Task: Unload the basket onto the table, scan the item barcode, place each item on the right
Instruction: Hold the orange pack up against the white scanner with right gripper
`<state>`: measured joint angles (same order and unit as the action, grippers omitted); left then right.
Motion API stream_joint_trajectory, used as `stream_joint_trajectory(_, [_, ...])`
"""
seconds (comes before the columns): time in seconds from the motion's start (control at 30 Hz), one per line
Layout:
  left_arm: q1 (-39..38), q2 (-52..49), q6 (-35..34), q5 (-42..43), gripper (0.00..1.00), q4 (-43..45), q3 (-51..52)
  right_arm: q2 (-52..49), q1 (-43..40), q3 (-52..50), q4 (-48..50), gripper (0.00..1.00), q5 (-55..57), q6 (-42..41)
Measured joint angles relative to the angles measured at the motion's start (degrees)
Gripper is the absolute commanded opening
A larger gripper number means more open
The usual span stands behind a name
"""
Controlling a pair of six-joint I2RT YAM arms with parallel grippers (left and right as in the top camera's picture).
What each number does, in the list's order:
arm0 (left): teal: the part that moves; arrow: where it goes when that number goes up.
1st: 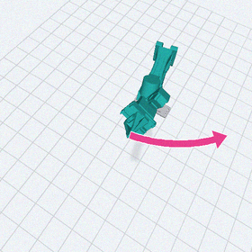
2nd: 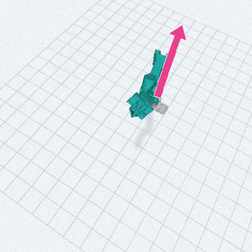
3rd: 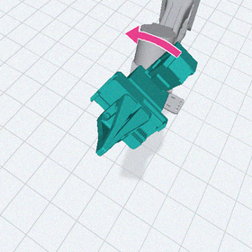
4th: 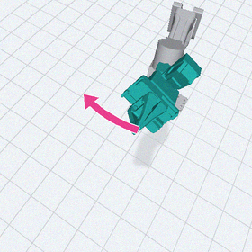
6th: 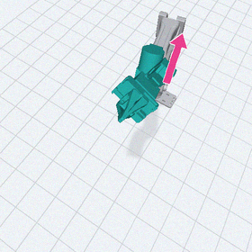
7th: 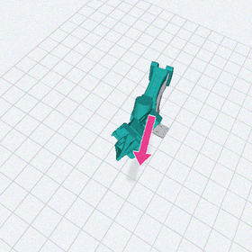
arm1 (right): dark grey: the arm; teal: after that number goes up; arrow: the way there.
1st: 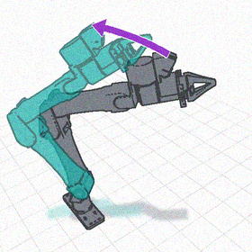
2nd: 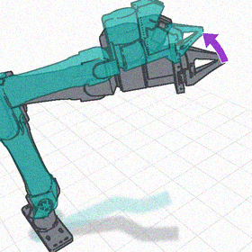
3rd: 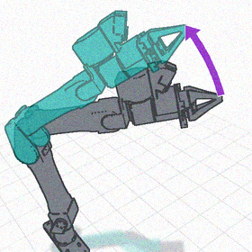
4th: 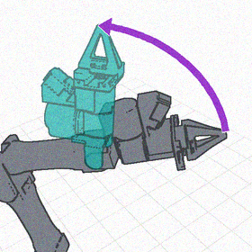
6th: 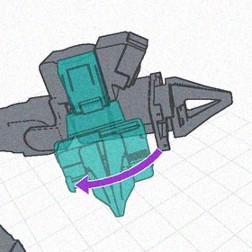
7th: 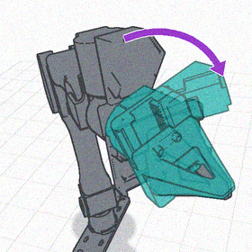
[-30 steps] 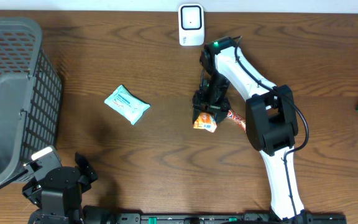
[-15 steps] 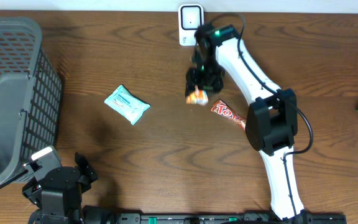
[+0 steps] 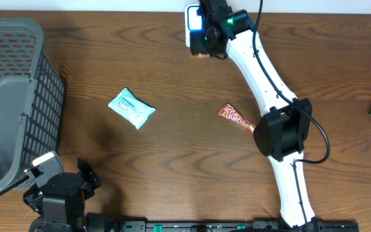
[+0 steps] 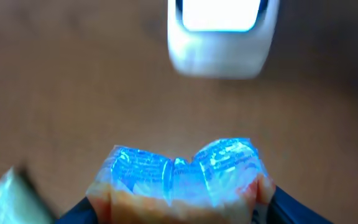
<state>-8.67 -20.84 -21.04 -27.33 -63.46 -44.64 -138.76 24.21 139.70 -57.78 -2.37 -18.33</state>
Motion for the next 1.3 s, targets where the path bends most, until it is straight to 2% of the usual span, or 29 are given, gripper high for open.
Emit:
stream_joint_trajectory(0.13, [0.00,0.00,0.00,0.00,0.98,0.00,0.00,0.00,0.04,-0.04,11.87,0.55,5.25,0.59])
stream_joint_trajectory(0.27, [0.00,0.00,0.00,0.00,0.98,0.00,0.00,-0.48,0.02,-0.11,22.88,0.64,9.20,0.96])
stream_joint_trajectory(0.57, [0.00,0.00,0.00,0.00,0.98,0.00,0.00,-8.31,0.02,-0.11,43.12,0.63,13.05,4.39])
stream_joint_trajectory(0.8, [0.00,0.00,0.00,-0.02,0.98,0.00,0.00,-15.30,0.02,-0.70,44.06,0.60,16.61,6.54])
stream_joint_trajectory(1.3, [0.00,0.00,0.00,0.00,0.98,-0.02,0.00,-15.50,0.02,-0.70,44.76,0.56,17.86,8.48])
